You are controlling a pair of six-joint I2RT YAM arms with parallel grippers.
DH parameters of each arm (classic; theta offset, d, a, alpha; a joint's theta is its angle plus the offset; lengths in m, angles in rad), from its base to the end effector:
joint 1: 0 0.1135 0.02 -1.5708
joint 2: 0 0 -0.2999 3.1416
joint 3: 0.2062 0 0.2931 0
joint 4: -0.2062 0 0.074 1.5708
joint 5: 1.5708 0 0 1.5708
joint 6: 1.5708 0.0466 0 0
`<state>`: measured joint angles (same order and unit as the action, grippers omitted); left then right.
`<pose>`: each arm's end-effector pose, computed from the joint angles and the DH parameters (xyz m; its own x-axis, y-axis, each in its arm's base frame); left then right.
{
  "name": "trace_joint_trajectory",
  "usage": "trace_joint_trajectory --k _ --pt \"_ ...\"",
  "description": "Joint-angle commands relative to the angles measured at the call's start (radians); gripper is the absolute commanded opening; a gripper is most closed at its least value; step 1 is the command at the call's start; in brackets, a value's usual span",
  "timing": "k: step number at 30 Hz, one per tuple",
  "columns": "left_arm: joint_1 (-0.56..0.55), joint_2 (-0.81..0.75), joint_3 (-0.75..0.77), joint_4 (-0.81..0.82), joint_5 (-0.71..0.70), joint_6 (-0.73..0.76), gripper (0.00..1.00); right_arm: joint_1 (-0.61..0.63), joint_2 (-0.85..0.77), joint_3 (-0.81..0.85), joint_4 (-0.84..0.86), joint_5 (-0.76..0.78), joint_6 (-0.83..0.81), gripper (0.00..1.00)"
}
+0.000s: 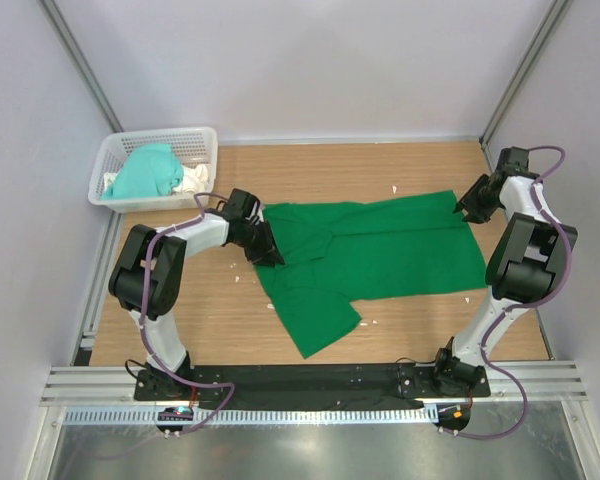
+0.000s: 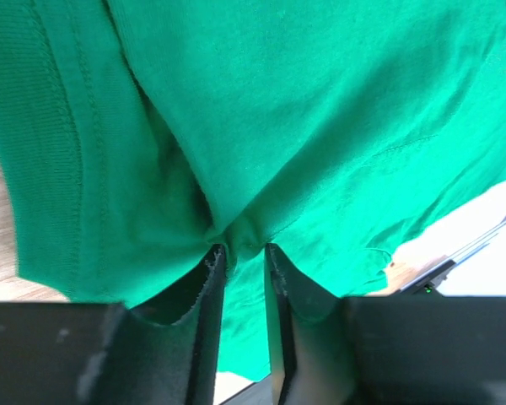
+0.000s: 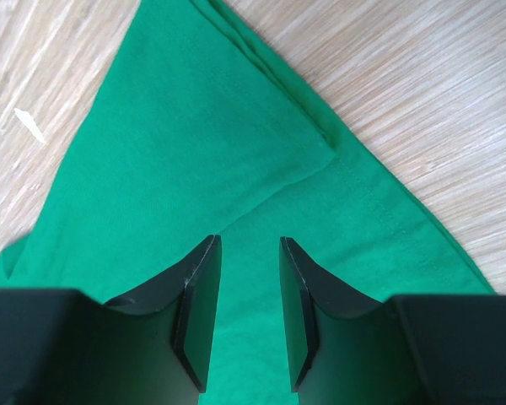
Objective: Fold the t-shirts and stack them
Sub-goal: Fold the tshirt
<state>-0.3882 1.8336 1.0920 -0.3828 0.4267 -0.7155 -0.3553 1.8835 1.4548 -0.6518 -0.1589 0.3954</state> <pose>0.3632 -0.1694 0.1486 -0.9647 -0.2507 -0.0810 -0.1628 0.8089 -0.5650 0.4288 -0.1512 0.2283 -0.6579 0.6498 -0.3808 0.5711 0.7600 0.3102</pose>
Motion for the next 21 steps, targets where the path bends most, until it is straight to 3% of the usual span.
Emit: trace_joint_trajectory --k 1,5,8,13,21 --pt "-0.005 -0.034 0.039 0.021 0.046 -0.024 0.24 0.001 0.011 0.029 0.008 0.024 0.0 0.4" --pt "-0.005 -0.051 0.045 0.015 0.056 -0.036 0.06 -0.013 0.025 0.023 0.011 0.035 0.031 0.4" --pt "-0.005 -0.074 0.052 0.009 0.06 -0.044 0.0 -0.025 0.034 0.012 0.021 0.035 0.065 0.39" --pt "-0.005 -0.1 0.074 -0.001 0.066 -0.052 0.0 -0.047 0.063 -0.001 0.072 0.013 0.111 0.34" --pt "0.0 -0.112 0.137 -0.047 0.067 -0.036 0.0 -0.059 0.131 0.015 0.109 -0.017 0.171 0.35"
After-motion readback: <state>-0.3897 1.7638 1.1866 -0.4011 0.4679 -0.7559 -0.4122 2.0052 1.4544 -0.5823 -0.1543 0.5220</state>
